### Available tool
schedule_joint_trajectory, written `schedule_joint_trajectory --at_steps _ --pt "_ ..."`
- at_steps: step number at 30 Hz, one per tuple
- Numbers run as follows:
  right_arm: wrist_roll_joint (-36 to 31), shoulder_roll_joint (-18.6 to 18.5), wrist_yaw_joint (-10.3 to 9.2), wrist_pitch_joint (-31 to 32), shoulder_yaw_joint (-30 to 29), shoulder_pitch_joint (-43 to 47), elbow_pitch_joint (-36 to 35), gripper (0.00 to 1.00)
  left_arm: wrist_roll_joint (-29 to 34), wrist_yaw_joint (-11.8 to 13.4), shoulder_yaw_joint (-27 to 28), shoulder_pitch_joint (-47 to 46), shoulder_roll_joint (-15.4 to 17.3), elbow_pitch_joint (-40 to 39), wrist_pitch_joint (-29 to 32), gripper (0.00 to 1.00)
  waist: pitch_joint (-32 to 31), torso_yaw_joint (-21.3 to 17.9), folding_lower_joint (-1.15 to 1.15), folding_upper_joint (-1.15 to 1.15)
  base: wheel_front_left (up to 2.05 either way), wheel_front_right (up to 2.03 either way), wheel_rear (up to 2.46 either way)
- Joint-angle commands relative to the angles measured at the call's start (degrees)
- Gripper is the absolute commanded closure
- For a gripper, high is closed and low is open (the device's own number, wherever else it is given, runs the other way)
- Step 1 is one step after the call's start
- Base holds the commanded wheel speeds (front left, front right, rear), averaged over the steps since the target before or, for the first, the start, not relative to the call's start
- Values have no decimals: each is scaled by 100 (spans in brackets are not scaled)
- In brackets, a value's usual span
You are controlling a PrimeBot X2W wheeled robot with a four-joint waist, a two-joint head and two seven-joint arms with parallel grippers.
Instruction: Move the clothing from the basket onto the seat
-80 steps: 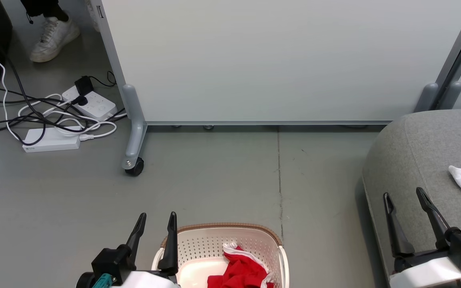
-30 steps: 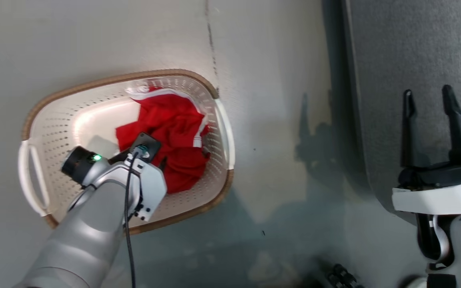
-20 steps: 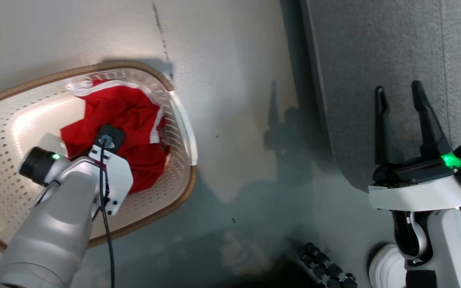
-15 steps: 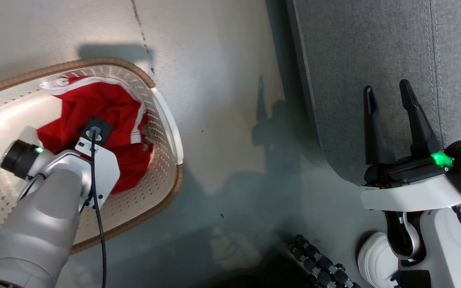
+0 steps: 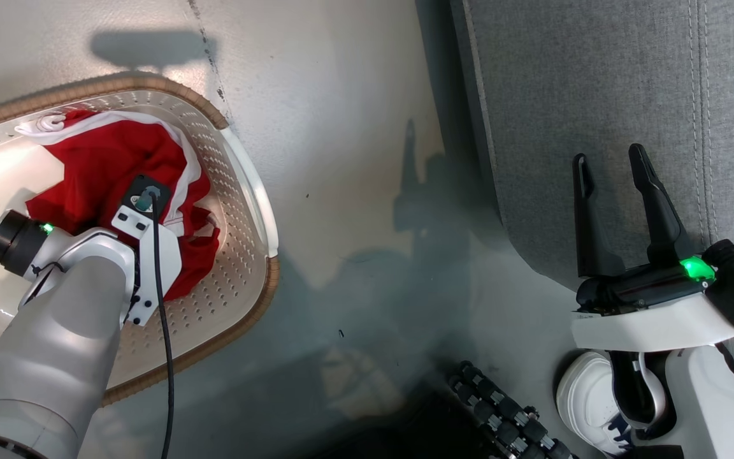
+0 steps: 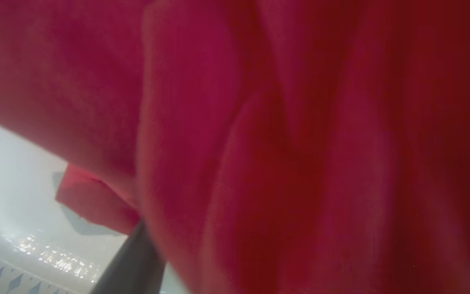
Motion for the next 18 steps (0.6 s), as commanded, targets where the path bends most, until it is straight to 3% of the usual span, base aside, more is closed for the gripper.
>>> schedule_joint_trajectory --at_steps 1,11,12,13,18 --pt "54 -8 -1 -17 3 14 -25 0 22 34 -36 -77 99 20 56 0 9 -21 0 0 0 0 0" --pt "-2 -8 -1 -17 78 -23 28 0 6 -28 -146 -85 165 16 20 0 -3 -75 0 0 0 0 0" --pt "5 -8 -1 -16 59 -38 13 0 2 -59 -157 -76 165 19 51 56 -3 -77 0 0 0 0 0" --pt "18 -8 -1 -17 41 -48 -1 0 -13 -59 -163 -82 160 20 65 100 -3 -75 0 0 0 0 0" --pt "10 -8 -1 -17 38 -103 -26 0 -56 -51 -183 -82 160 18 -8 100 -15 -77 0 0 0 0 0"
